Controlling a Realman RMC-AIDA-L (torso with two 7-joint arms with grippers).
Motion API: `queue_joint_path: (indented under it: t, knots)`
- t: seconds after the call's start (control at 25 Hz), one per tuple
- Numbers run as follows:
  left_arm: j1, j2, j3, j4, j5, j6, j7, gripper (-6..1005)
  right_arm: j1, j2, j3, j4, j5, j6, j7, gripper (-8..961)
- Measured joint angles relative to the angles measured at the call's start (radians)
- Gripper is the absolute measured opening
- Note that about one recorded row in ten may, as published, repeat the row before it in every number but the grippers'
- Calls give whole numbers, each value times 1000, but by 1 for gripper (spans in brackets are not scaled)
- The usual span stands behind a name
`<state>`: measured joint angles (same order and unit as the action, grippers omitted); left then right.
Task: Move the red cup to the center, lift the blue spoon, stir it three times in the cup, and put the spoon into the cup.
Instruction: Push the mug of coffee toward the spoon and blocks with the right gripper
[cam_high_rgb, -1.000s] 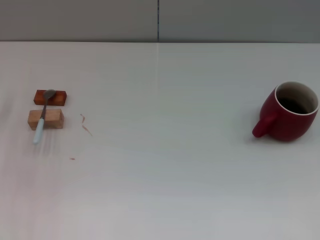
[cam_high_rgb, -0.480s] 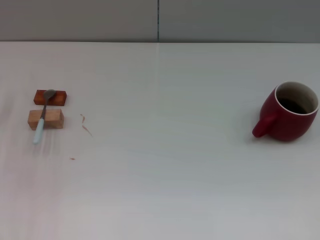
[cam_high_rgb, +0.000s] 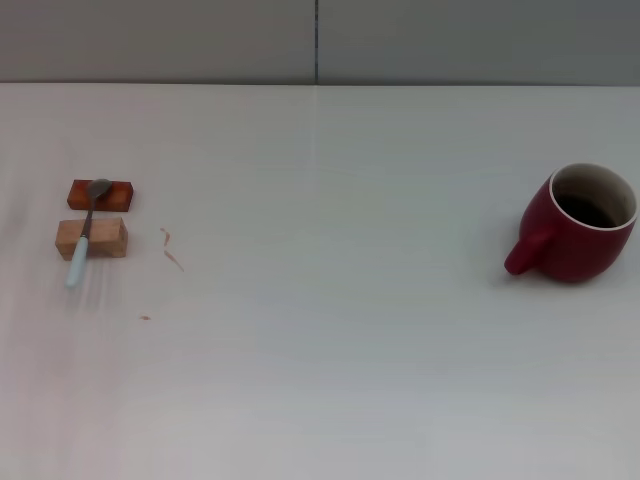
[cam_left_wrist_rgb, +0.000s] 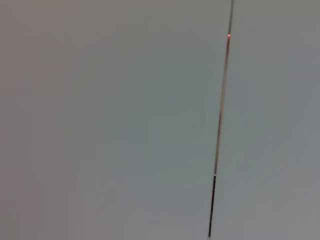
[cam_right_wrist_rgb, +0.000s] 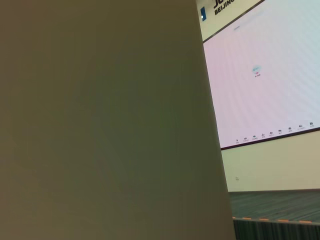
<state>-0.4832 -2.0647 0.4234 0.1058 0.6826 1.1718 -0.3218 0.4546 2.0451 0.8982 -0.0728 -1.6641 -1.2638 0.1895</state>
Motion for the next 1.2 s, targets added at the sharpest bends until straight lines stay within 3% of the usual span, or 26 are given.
queue_joint_path:
  t: [0.28,0.72,1.2]
  knots:
    - [2,0,0,0,0,0,-3,837,8,16,-2,8,-4,24,-308,85]
    - [1,-3,0,-14,0,15,-6,835,4,30,-100,22,-169,83,-830,82]
    - [0,-5,0,-15,0,26,-6,834,-6,30,-211,23,-194,196,-1088,81]
